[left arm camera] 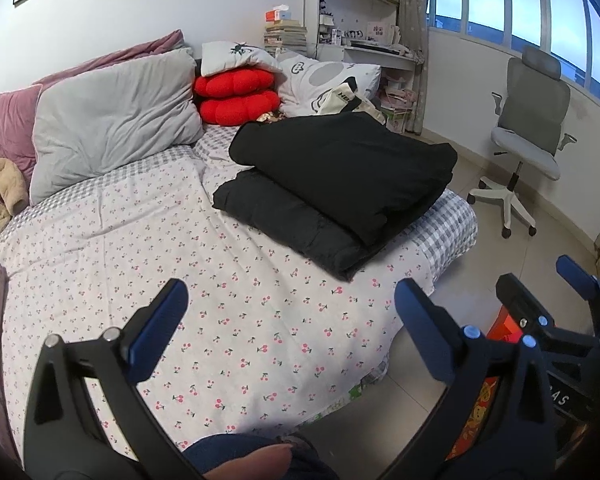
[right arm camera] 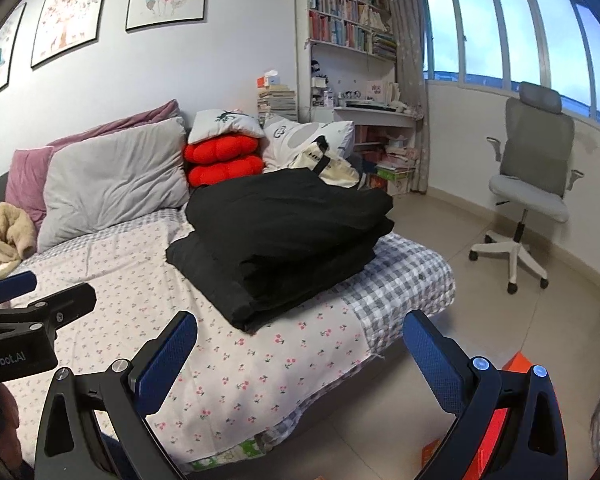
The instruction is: Fold large clothes
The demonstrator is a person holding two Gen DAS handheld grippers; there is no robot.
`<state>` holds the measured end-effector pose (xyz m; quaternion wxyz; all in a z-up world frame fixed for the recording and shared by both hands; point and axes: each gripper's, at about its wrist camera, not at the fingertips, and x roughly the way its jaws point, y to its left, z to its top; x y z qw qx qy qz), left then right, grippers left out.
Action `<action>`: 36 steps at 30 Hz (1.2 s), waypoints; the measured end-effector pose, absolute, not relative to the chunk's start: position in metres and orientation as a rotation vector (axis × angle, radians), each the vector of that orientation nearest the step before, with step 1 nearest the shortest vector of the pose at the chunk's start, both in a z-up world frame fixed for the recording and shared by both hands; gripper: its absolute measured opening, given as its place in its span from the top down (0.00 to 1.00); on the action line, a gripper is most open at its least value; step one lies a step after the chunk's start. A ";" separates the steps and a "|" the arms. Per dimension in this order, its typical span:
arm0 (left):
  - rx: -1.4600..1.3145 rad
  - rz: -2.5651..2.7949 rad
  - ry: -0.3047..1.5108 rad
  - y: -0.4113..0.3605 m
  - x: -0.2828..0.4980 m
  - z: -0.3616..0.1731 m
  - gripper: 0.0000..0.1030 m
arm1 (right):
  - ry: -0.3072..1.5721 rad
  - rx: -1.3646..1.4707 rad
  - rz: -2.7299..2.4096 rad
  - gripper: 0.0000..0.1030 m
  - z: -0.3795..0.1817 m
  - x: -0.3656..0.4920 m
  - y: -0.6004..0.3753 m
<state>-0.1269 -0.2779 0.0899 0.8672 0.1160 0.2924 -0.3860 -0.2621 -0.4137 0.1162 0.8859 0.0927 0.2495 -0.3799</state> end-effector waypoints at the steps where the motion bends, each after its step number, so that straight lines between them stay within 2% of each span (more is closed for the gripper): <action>1: 0.244 -0.807 0.612 -0.278 -0.126 0.090 0.00 | 0.521 0.188 -0.800 0.00 0.116 -0.261 -0.413; 36: 0.263 -0.839 0.608 -0.283 -0.127 0.086 0.00 | 0.543 0.195 -0.863 0.00 0.111 -0.262 -0.416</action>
